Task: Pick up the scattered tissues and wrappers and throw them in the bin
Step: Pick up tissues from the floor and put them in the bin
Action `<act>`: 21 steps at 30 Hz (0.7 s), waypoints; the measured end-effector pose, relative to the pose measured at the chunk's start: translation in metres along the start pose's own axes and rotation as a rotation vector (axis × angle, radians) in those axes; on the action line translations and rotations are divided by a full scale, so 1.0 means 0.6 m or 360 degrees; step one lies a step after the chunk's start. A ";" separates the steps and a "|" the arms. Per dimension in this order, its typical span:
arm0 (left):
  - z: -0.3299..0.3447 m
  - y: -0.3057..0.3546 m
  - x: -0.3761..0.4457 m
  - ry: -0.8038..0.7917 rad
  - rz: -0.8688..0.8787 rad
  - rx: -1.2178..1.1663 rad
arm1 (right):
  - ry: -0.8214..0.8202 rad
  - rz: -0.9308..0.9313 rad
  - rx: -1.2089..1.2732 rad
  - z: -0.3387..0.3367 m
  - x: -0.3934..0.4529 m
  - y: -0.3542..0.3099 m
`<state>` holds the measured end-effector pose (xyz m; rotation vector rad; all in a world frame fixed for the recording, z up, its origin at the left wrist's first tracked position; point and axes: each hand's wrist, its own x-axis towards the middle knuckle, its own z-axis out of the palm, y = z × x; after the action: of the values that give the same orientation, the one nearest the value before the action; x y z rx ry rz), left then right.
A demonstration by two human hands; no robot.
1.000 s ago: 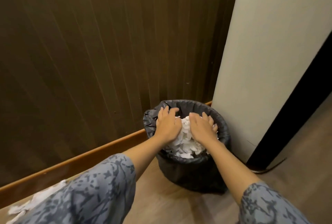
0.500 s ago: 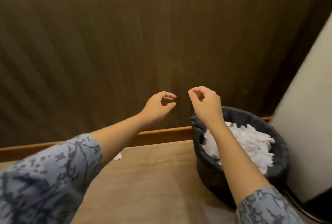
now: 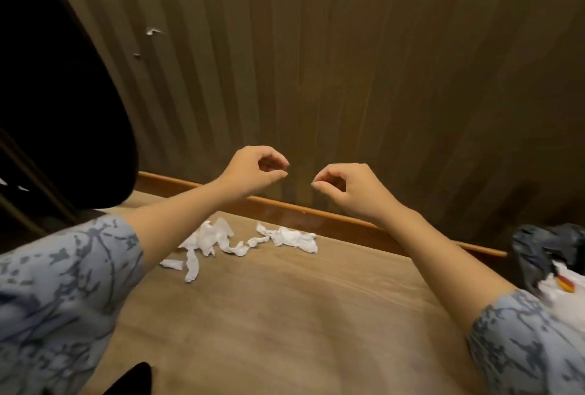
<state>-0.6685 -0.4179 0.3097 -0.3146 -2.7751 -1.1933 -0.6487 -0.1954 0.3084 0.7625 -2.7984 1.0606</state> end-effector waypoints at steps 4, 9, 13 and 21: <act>-0.046 -0.134 -0.014 0.0076 -0.0217 -0.0121 | -0.0199 0.0038 -0.0011 0.105 0.079 -0.033; -0.078 -0.331 -0.054 0.0150 -0.0521 -0.0218 | -0.0559 0.0248 -0.0006 0.272 0.161 -0.040; -0.093 -0.496 -0.092 0.0145 -0.0768 -0.0182 | -0.0613 0.0387 0.0083 0.423 0.198 -0.044; -0.157 -0.705 -0.158 0.0164 -0.0971 0.0211 | -0.0648 0.0693 -0.0115 0.646 0.234 -0.033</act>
<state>-0.6720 -0.7844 0.0592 0.6306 -2.9222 -1.0608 -0.7157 -0.5145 0.0553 0.4020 -3.4421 0.9271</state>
